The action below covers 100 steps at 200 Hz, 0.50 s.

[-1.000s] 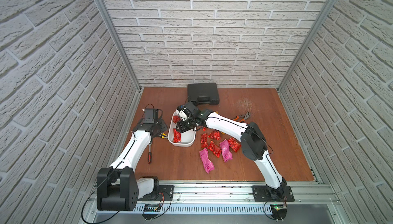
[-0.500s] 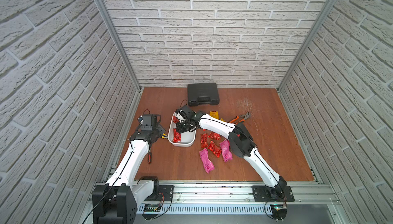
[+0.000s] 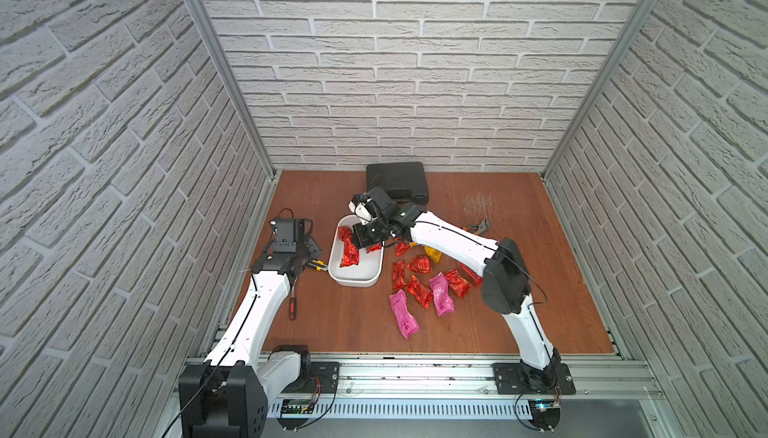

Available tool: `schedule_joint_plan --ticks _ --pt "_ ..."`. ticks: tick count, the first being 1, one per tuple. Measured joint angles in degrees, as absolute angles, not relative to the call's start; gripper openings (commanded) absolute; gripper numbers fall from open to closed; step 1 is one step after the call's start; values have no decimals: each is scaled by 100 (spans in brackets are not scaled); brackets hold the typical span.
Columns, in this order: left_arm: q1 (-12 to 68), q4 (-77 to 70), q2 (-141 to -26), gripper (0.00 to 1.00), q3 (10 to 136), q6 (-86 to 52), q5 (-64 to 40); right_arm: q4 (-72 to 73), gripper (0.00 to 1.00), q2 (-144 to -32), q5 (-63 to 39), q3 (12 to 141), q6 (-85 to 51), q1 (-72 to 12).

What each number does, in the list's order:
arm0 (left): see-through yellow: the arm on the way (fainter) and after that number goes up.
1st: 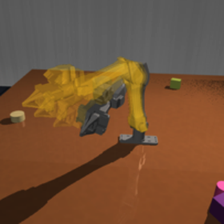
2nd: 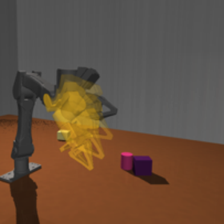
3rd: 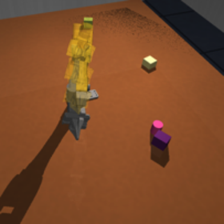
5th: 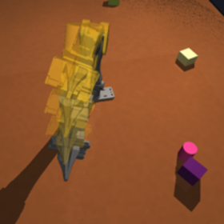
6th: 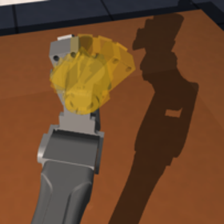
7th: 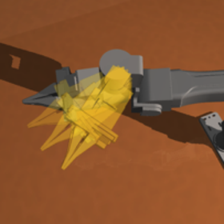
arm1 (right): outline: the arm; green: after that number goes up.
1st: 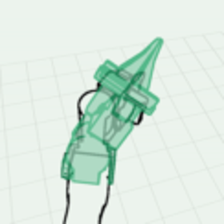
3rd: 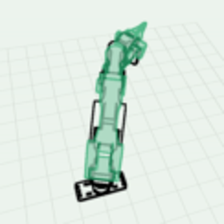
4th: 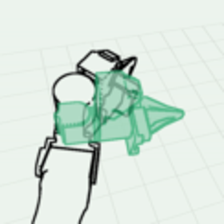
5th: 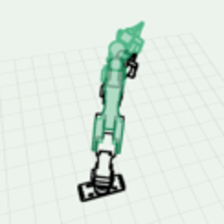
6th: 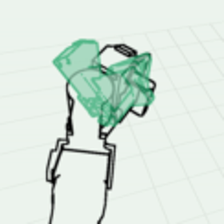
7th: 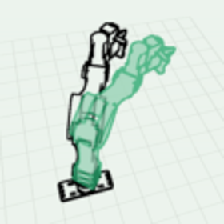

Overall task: Take the tea bags out of the storage box
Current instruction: Pick up the tea bag from the storage box, then place the tea bag at the center of the board.

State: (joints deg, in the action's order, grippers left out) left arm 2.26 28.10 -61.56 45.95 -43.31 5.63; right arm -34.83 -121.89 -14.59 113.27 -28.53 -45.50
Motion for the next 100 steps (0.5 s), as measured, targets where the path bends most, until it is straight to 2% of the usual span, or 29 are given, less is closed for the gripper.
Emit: schedule_joint_plan --ticks 29,49,74,100 --pt "228 2596 -6239 51 4779 -4007 307 -3446 2 -10930 -1398 10477 -2738 -4047" --pt "274 2467 -6364 51 4842 -3929 108 -3461 2 -10521 -1313 9953 -2606 -3616" --pt "440 2353 -6565 52 4864 -3929 -3 -3618 2 -10613 -1162 9509 -2456 -3203" --pt "681 2272 -6744 52 4864 -4071 -30 -3673 2 -10989 -1146 9349 -2353 -3173"
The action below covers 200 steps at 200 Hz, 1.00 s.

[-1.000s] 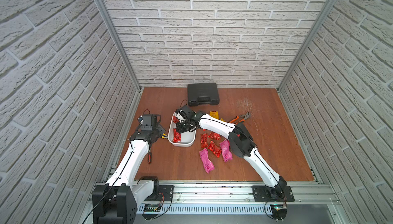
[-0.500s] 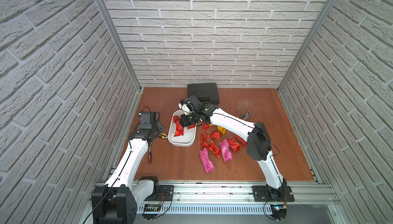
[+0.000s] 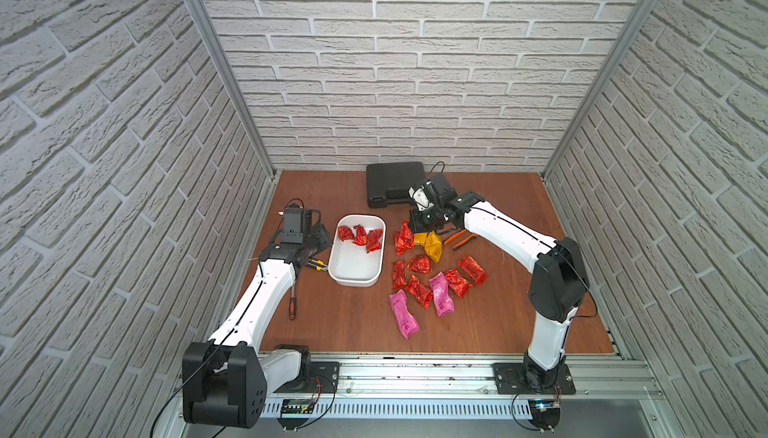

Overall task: Take the tea bags out of the storage box
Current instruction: Place the tea bag at the center of the board, then pick up the tea bag from the storage box.

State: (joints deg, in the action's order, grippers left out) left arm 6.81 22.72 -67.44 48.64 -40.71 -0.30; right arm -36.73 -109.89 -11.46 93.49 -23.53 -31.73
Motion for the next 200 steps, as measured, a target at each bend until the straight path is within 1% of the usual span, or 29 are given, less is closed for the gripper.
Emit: schedule_joint_plan --ticks 33,50,62,76,81,95,107,139,172,200 --pt "1107 2270 -7046 55 4991 -4198 80 -3509 3 -11609 -1343 9452 -2355 -3227" --pt "1280 2344 -7244 56 5135 -4254 191 -3376 7 -11952 -1428 9520 -2355 -3238" --pt "1367 2401 -7354 56 5194 -4313 290 -3343 14 -12154 -1481 9574 -2359 -3240" --pt "1426 2512 -7472 56 5277 -4355 412 -3304 27 -12315 -1533 9636 -2375 -3240" --pt "1435 2585 -7529 56 5328 -4357 454 -3295 30 -12346 -1544 9653 -2379 -3242" --pt "1452 2770 -7734 56 5522 -4359 556 -3267 36 -12357 -1546 9660 -2390 -3240" --pt "1470 2849 -7905 55 5671 -4366 622 -3225 40 -12339 -1518 9690 -2386 -3240" --pt "1699 2877 -8232 55 5896 -4362 679 -3179 42 -11987 -1219 9507 -2449 -3221" --pt "2163 3006 -9115 55 6670 -4119 773 -3030 42 -10906 -867 8648 -2598 -3170" --pt "2314 3063 -9835 55 7240 -3785 854 -2867 42 -10169 -644 8082 -2735 -3151"
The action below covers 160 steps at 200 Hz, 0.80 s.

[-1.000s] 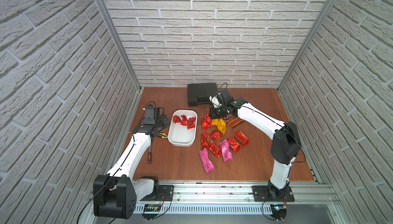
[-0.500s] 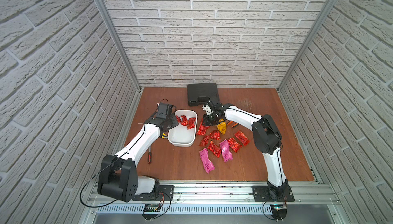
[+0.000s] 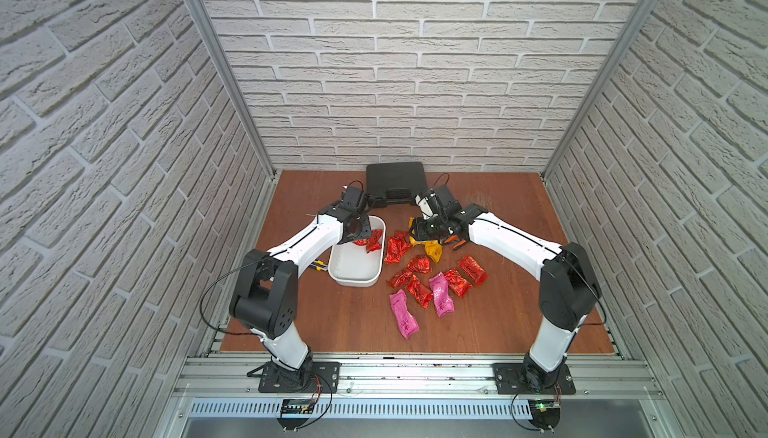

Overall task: Take the tea bags out of the storage box
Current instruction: Pick up the tea bag from the storage box.

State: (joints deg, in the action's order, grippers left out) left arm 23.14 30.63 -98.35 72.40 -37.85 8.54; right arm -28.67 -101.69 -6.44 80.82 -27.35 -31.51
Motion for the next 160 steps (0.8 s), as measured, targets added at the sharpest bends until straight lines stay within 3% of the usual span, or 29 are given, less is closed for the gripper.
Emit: schedule_joint_plan --ticks 44,92,160 --pt "2287 3203 -10615 54 7767 -3288 1068 -2845 42 -9808 -366 7542 -2884 -3124" --pt "2049 3210 -10960 39 7832 -3046 978 -2908 43 -9616 -209 7347 -2980 -3096" --pt "1925 2941 -11266 6 7955 -3015 652 -3009 43 -9207 -62 7325 -2980 -3085"
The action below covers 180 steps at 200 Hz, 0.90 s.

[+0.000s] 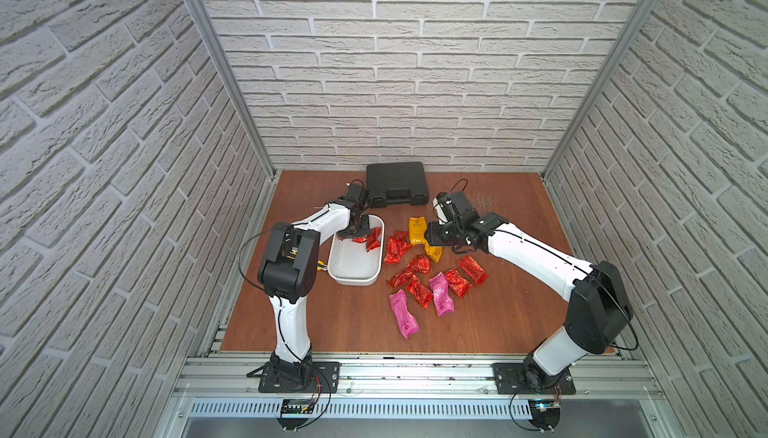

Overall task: Take the tea bags out of the storage box
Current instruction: Pick up the tea bag from the storage box, then place the tea bag at the center of the board.

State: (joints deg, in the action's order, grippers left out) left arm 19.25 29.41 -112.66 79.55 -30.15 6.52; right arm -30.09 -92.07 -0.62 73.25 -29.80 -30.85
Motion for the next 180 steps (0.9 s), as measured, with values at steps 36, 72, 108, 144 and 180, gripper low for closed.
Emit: schedule_joint_plan --ticks 36,72,108,144,180 --pt "1966 2882 -11203 0 7953 -3004 687 -3129 43 -8882 25 7229 -2976 -3079" --pt "2224 3050 -10462 0 7747 -3002 1164 -3148 43 -8595 40 7046 -2980 -3063" --pt "2871 3242 -9524 0 7878 -2956 1581 -3109 43 -8390 38 6694 -3030 -3048" --pt "3358 3269 -9968 0 8764 -2910 1594 -3103 43 -8239 36 6455 -3138 -2978" --pt "3404 3247 -11074 0 9526 -2906 1511 -3183 43 -7955 54 6316 -3201 -2803"
